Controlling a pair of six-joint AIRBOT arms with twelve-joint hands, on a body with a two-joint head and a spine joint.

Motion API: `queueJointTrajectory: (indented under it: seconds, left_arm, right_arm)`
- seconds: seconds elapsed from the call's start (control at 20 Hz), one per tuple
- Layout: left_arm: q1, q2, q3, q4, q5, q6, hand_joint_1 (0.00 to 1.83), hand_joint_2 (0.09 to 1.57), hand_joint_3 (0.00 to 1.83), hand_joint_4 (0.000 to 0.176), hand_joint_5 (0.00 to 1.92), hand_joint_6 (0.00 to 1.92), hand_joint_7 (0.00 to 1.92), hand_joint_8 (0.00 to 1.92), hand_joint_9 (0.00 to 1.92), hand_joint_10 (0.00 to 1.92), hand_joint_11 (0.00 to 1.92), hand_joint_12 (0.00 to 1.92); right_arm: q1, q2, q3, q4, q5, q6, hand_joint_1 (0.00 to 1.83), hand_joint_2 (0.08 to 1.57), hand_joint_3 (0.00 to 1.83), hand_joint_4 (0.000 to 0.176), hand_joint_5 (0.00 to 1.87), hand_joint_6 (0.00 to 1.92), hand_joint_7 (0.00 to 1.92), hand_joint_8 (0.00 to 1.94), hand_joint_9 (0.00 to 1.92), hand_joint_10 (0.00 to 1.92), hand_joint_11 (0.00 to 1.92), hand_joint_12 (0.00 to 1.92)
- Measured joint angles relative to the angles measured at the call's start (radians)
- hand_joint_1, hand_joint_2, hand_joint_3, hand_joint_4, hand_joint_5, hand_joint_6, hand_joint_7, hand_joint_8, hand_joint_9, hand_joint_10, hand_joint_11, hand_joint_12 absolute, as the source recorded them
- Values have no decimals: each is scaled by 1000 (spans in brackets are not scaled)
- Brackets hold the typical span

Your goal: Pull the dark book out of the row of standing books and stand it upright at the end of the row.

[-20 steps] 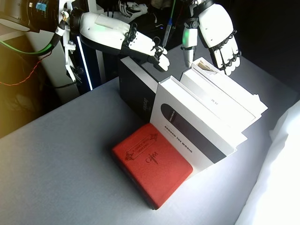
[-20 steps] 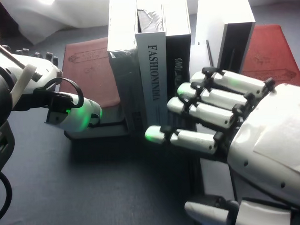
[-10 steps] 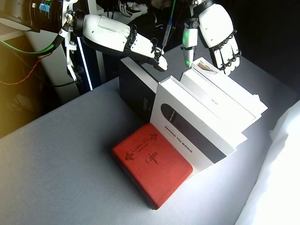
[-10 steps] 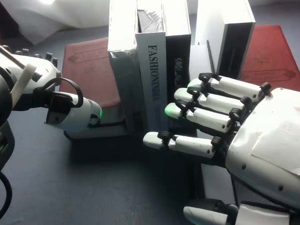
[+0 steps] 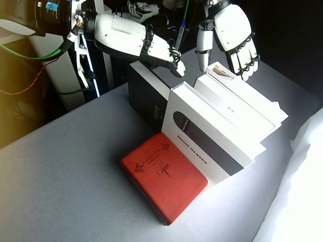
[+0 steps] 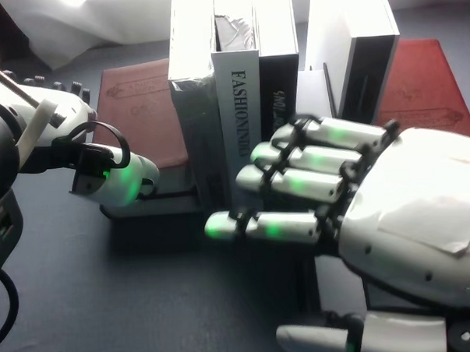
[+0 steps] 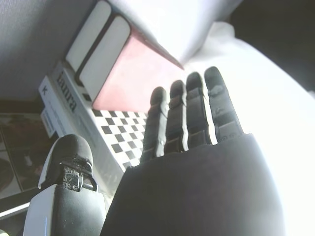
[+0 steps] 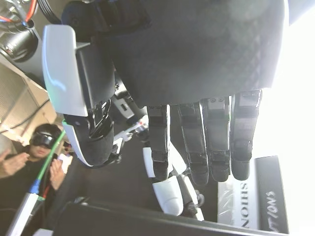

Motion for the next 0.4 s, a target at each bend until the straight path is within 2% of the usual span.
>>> queueJointTrajectory:
  seconds: [0.2, 0.3, 0.4]
  left_arm:
    - [0, 0, 0, 0, 2, 0, 0, 1241, 0, 0, 129, 3, 96, 6, 59, 0, 0, 136]
    - [0, 0, 0, 0, 1, 0, 0, 1232, 1, 0, 132, 1, 112, 3, 95, 3, 1, 200]
    - [0, 0, 0, 0, 2, 0, 0, 1235, 2, 0, 121, 0, 96, 1, 81, 2, 0, 176]
  right_arm:
    - [23, 8, 44, -117, -40, 134, 0, 1275, 0, 0, 268, 5, 248, 6, 196, 7, 0, 552]
    - [25, 8, 61, -162, -39, 171, 0, 1274, 0, 0, 270, 2, 251, 2, 199, 4, 0, 555]
    - [25, 8, 77, -197, -49, 204, 0, 1275, 0, 0, 275, 3, 253, 1, 202, 4, 0, 576]
